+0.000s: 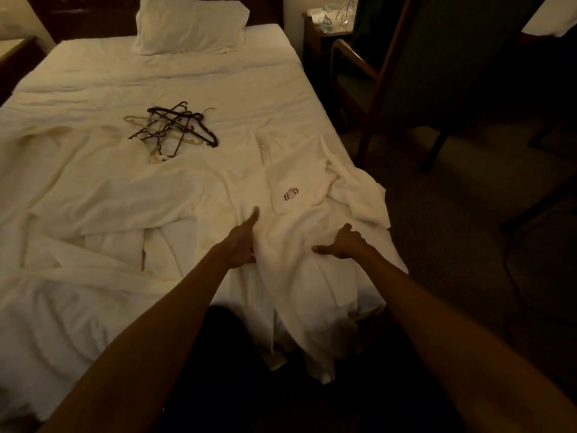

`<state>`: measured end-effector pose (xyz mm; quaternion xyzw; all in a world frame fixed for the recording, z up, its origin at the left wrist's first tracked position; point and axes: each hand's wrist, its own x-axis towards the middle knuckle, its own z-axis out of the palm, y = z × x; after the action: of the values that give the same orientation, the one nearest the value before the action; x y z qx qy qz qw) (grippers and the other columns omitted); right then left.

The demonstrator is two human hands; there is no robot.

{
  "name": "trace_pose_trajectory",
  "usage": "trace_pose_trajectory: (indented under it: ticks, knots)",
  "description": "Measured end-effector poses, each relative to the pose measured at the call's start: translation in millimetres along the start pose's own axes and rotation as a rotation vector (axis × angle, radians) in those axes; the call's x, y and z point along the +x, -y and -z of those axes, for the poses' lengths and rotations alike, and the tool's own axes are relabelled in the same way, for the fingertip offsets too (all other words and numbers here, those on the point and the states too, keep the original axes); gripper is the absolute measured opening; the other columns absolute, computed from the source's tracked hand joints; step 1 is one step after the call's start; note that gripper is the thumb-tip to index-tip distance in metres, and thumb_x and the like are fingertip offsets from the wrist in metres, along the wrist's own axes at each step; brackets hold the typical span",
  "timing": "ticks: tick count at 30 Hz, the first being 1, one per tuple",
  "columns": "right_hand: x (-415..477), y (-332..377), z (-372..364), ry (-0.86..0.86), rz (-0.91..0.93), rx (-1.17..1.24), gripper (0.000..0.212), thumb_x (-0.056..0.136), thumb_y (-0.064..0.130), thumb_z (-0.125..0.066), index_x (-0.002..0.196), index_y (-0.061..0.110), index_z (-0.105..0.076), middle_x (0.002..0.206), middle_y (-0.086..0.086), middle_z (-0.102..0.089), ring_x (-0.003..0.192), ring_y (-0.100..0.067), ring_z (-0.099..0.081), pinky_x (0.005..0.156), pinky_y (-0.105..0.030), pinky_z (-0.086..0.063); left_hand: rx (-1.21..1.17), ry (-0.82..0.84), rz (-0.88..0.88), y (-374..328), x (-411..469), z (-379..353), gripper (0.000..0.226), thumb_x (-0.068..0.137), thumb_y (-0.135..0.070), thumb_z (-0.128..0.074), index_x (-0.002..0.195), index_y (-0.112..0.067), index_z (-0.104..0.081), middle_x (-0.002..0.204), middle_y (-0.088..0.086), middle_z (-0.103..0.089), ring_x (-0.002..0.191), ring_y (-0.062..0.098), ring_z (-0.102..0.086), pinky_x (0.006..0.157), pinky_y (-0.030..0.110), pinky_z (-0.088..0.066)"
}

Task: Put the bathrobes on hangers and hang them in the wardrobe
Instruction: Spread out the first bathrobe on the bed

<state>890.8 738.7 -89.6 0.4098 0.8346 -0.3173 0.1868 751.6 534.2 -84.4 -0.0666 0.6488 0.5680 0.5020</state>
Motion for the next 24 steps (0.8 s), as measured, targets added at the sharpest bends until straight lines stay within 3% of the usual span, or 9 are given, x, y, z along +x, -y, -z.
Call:
trace_pose_trajectory:
  ticks: [2,5,8,11,14,16,18,20,24]
  knots:
    - [-3,-8,1,0.110,-0.047,0.205,0.113,0.072,0.055,-0.077,0.150,0.005,-0.013,0.153,-0.016,-0.028,0.137,-0.036,-0.034,0.102,-0.047,-0.040,0.266,0.008,-0.050,1,-8,-3,0.059,0.083,-0.033,-0.078,0.131,-0.012,-0.050,0.124,0.007,-0.062,0.111,0.029,-0.059,0.083,0.045,-0.056]
    - [-11,-18,12,0.239,-0.012,0.335,0.096,0.076,0.041,-0.078,0.149,0.011,-0.024,0.151,-0.014,-0.033,0.135,-0.036,-0.036,0.103,-0.047,-0.040,0.324,0.053,-0.090,-5,-15,3,0.053,0.083,-0.003,-0.075,0.131,-0.004,-0.051,0.125,0.009,-0.062,0.113,0.028,-0.059,0.072,0.036,-0.059]
    - [-15,-28,27,0.330,-0.091,0.348,0.093,0.079,0.032,-0.078,0.149,0.010,-0.020,0.150,-0.015,-0.032,0.137,-0.037,-0.034,0.107,-0.047,-0.037,0.304,0.049,-0.060,-3,-16,21,0.054,0.080,-0.007,-0.078,0.129,-0.004,-0.055,0.129,0.012,-0.061,0.108,0.023,-0.060,0.073,0.030,-0.058]
    - [-17,-32,30,0.371,-0.203,0.288,0.094,0.076,0.032,-0.081,0.146,0.007,-0.023,0.144,-0.015,-0.040,0.132,-0.033,-0.040,0.103,-0.040,-0.042,0.708,-0.140,-0.085,3,-16,22,0.052,0.079,-0.016,-0.082,0.119,0.002,-0.055,0.111,0.011,-0.060,0.086,0.016,-0.058,0.063,0.022,-0.055]
    - [-10,-28,32,0.372,-0.190,0.239,0.100,0.073,0.047,-0.079,0.146,0.008,-0.023,0.144,-0.014,-0.040,0.130,-0.031,-0.043,0.104,-0.040,-0.043,0.995,-0.406,-0.217,-5,-7,7,0.066,0.075,-0.028,-0.085,0.125,-0.004,-0.048,0.121,0.012,-0.055,0.105,0.030,-0.059,0.082,0.035,-0.054]
    - [4,-27,39,0.248,-0.135,0.295,0.099,0.078,0.059,-0.069,0.147,0.007,-0.022,0.146,-0.016,-0.039,0.129,-0.032,-0.045,0.102,-0.042,-0.044,1.128,-0.592,-0.350,-19,1,-6,0.073,0.080,-0.039,-0.078,0.135,-0.010,-0.040,0.128,0.015,-0.054,0.116,0.037,-0.056,0.091,0.043,-0.048]
    - [28,-30,49,-0.023,-0.056,0.299,0.094,0.084,0.062,-0.060,0.149,0.004,-0.023,0.146,-0.019,-0.039,0.128,-0.036,-0.045,0.100,-0.045,-0.045,1.156,-0.640,-0.487,-37,17,-19,0.062,0.086,-0.041,-0.069,0.133,-0.014,-0.038,0.123,0.014,-0.058,0.112,0.036,-0.058,0.085,0.043,-0.047]
    - [57,-34,61,-0.268,0.002,0.263,0.085,0.088,0.057,-0.058,0.147,0.004,-0.026,0.147,-0.021,-0.037,0.131,-0.038,-0.042,0.105,-0.049,-0.040,1.125,-0.604,-0.581,-55,38,-34,0.051,0.088,-0.039,-0.066,0.126,-0.014,-0.043,0.115,0.012,-0.061,0.108,0.032,-0.060,0.081,0.040,-0.047]
    - [107,-31,92,-0.510,0.052,0.138,0.069,0.087,0.052,-0.063,0.137,0.010,-0.041,0.140,-0.020,-0.039,0.125,-0.038,-0.044,0.102,-0.052,-0.041,1.075,-0.484,-0.681,-90,88,-66,0.037,0.089,-0.035,-0.066,0.117,-0.014,-0.055,0.108,0.011,-0.066,0.107,0.028,-0.060,0.085,0.037,-0.047]
